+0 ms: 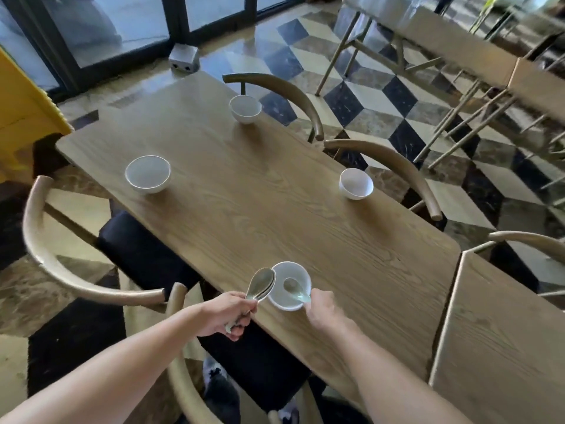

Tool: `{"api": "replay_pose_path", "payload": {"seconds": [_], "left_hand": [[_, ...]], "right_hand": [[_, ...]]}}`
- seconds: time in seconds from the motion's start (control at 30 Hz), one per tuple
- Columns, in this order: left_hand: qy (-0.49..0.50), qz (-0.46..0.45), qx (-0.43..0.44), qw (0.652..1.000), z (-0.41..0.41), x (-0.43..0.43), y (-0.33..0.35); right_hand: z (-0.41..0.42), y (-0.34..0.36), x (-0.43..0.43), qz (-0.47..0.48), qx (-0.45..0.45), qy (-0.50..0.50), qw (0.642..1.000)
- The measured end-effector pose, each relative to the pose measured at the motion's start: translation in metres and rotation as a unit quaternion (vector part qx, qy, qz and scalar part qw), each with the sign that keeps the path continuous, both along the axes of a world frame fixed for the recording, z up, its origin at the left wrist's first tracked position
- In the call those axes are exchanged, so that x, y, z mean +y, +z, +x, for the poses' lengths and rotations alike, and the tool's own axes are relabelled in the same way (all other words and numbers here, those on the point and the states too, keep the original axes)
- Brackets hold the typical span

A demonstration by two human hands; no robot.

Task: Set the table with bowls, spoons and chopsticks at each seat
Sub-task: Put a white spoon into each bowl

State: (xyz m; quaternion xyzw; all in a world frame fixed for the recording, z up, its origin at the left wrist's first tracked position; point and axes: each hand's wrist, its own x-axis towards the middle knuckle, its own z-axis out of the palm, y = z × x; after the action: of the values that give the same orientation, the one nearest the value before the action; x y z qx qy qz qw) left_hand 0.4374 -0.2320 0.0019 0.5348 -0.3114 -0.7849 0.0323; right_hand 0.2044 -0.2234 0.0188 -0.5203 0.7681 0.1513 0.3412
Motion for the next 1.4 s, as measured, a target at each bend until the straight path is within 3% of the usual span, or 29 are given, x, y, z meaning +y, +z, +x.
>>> {"api": "replay_pose_path", "payload": {"seconds": [0.3,0.77,0.9,1.03,1.13,1.2,1.3,1.4], "left_hand": [[-0.08,0.006,0.005,0.997,0.01,-0.021,-0.022],[-0.091,-0.023,-0.031,0.995,0.003,-0.021,-0.009],[-0.082,-0.04,-0.029,0.995,-0.01,-0.012,-0.004],[-0.043,-0.048,-0.02,0.998,-0.032,0.006,0.005],[-0.032,-0.087,-0.021,0.995,-0.057,0.026,0.013],[-0.021,-0.112,-0.026,0.993,-0.077,0.04,0.017],[-0.016,-0.143,-0.023,0.989,-0.108,0.062,0.024],[-0.027,-0.181,-0.027,0.983,-0.139,0.083,0.031]], "right_hand": [[0.012,-0.001,-0.012,0.032,0.061,0.006,0.998],[0.003,0.006,0.0,0.005,0.008,-0.059,0.998],[-0.007,0.007,0.01,-0.028,0.024,-0.061,0.997],[-0.02,0.018,0.025,-0.145,0.06,-0.068,0.985],[-0.025,0.026,0.038,-0.198,-0.009,-0.096,0.975],[-0.024,0.029,0.047,-0.162,-0.11,-0.148,0.969],[-0.027,0.035,0.062,-0.095,-0.277,-0.238,0.926],[-0.042,0.039,0.08,-0.09,-0.338,-0.246,0.904]]}}
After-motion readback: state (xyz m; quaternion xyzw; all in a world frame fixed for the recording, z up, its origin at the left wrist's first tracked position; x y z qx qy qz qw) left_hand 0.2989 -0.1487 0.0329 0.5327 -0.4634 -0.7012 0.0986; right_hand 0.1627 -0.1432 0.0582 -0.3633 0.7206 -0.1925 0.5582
